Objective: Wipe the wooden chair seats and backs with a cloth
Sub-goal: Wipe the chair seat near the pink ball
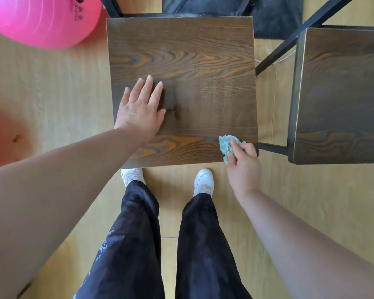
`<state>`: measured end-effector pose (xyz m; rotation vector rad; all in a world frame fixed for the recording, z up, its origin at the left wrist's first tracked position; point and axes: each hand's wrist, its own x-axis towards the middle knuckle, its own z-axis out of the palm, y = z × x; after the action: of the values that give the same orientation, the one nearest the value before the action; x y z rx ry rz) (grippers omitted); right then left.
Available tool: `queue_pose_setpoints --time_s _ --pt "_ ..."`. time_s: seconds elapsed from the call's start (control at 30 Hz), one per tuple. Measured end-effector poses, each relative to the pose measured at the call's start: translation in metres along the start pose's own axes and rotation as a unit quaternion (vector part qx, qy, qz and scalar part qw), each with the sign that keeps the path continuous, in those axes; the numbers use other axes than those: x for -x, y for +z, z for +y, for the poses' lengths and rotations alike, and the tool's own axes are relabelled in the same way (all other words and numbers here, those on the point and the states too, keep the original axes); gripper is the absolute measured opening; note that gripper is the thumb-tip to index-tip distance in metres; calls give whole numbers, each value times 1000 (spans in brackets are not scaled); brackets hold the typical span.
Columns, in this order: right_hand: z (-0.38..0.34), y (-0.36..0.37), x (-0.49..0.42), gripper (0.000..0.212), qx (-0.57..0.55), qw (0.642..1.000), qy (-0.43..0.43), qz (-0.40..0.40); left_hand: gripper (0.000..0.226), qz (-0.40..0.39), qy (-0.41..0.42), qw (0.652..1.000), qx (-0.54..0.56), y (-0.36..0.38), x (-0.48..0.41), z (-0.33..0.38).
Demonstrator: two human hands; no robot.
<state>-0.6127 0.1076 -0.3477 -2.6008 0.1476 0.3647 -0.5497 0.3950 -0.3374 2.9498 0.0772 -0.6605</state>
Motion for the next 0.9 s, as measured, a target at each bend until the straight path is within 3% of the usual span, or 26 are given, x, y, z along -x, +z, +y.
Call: queue_pose_setpoints --time_s 0.17,0.5,0.9 --pt "-44 31 19 40 -23 999 -7 -30 64 -1 5 1000 3 -7 2 -30" --pt "-147 99 56 35 -20 988 -104 -109 62 2 -31 999 28 -11 8 -96" --pt "-198 130 58 34 -13 965 -181 -188 62 18 -67 997 27 -22 23 -147"
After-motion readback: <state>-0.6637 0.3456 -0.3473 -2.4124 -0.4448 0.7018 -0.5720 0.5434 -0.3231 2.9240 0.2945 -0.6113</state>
